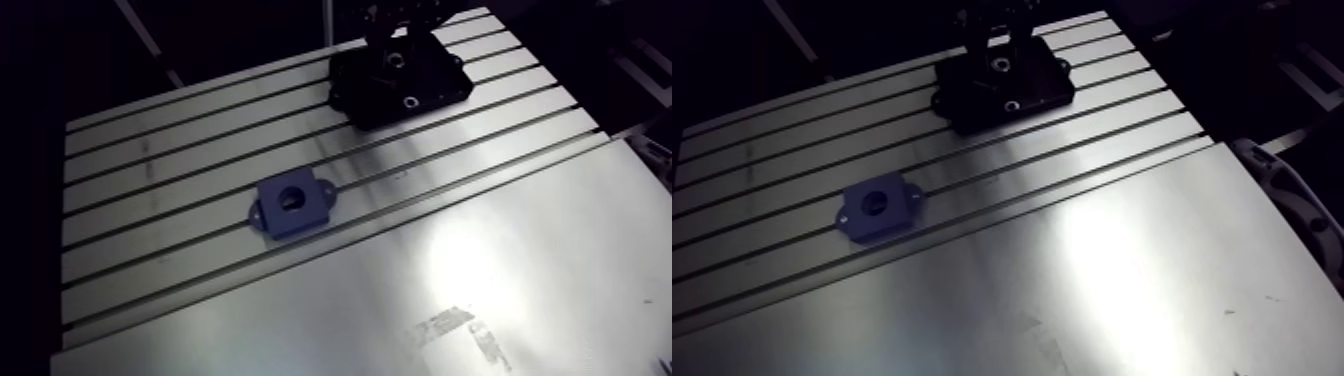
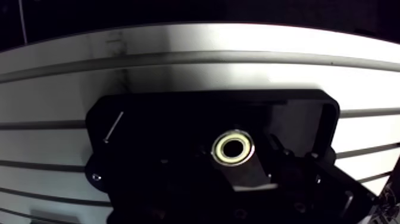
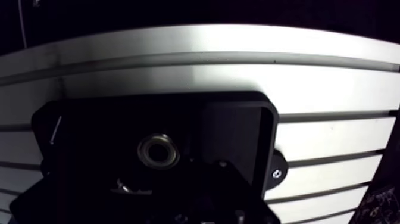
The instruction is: Pick up the bearing and press it into the housing until flush.
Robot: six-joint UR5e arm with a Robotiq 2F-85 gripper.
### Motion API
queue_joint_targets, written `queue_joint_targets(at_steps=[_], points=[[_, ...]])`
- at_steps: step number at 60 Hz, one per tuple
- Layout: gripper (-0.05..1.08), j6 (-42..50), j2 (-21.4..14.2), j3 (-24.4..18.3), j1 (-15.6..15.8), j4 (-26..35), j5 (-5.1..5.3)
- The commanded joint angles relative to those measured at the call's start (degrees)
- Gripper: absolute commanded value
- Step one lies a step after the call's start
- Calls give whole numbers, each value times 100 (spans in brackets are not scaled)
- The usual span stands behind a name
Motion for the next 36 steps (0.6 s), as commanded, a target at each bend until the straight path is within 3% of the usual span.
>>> queue_joint_targets(at_steps=[1,36], points=[[49,0,3,-37,-5,0,-6],[52,-9,56,-48,-13,0,10]])
